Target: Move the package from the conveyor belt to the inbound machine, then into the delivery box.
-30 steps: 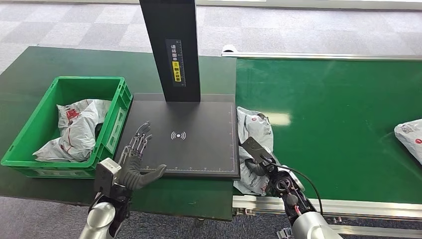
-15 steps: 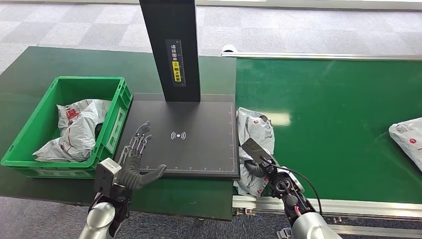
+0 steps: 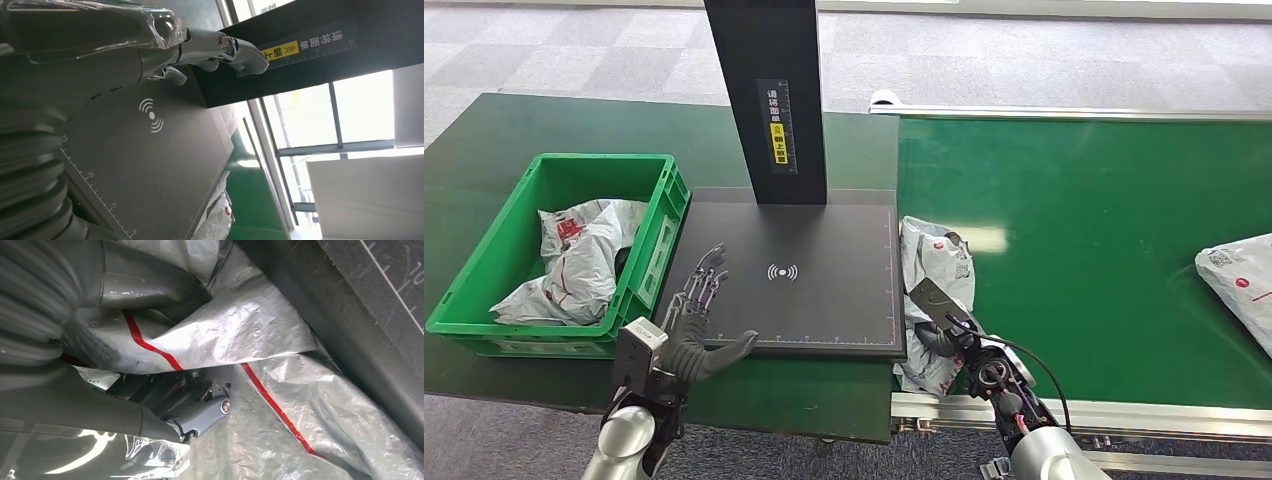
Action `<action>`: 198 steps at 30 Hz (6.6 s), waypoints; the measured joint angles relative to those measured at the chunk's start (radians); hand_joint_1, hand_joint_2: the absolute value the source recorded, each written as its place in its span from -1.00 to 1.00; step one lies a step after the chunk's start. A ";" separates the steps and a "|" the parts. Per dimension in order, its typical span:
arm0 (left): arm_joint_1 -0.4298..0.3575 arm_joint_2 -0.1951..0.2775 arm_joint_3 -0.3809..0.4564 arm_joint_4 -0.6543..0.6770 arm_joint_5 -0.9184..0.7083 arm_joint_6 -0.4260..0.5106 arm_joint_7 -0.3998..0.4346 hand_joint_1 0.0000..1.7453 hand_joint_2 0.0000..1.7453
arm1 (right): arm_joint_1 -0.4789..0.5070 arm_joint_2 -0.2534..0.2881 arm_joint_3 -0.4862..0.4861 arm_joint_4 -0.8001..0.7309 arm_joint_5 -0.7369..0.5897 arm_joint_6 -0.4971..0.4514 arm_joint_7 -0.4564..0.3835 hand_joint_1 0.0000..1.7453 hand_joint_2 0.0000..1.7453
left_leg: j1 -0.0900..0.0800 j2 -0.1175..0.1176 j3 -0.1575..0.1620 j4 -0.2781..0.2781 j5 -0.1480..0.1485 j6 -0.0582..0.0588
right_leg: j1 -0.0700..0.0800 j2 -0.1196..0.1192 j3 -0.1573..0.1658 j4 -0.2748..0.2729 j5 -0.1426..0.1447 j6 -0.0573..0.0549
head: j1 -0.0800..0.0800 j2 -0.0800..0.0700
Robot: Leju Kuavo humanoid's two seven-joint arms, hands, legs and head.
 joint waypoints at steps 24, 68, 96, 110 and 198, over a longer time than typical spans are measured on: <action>0.054 0.000 0.026 -0.041 -0.018 -0.020 -0.029 -1.00 1.00 | 0.221 -0.026 -0.260 -0.513 -0.331 -0.395 -0.394 1.00 1.00 | 0.000 -0.001 -0.003 0.000 0.000 0.000 | 0.000 -0.002 -0.003 0.000 0.000 0.000 | 0.000 0.000; 0.002 -0.006 0.022 0.012 -0.016 -0.039 -0.062 -1.00 1.00 | 0.282 0.053 0.429 -0.725 -0.089 0.025 -0.379 1.00 1.00 | 0.000 -0.001 -0.004 0.000 0.000 0.000 | 0.000 -0.001 -0.003 0.000 0.000 0.000 | 0.000 0.000; 0.025 -0.002 0.024 0.006 -0.004 -0.023 -0.058 -1.00 1.00 | 0.243 0.047 0.319 -0.607 -0.105 -0.195 -0.241 1.00 1.00 | 0.000 -0.001 -0.004 0.000 0.000 0.000 | 0.000 -0.001 -0.003 0.000 0.000 0.000 | 0.000 0.000; 0.029 -0.002 0.024 0.003 -0.011 -0.018 -0.055 -1.00 1.00 | 0.243 0.049 0.273 -0.581 -0.134 -0.180 -0.235 0.24 1.00 | 0.000 -0.001 -0.004 0.000 0.000 0.000 | 0.000 -0.001 -0.003 0.000 0.000 0.000 | 0.000 0.000; -0.536 -0.160 -0.340 0.668 -0.382 -0.002 0.198 -1.00 1.00 | 0.281 0.029 -0.044 -0.833 -0.300 -0.142 -0.312 -1.00 1.00 | 0.000 -0.001 -0.003 0.001 0.001 0.001 | 0.000 -0.002 -0.003 0.000 0.001 0.001 | 0.000 0.000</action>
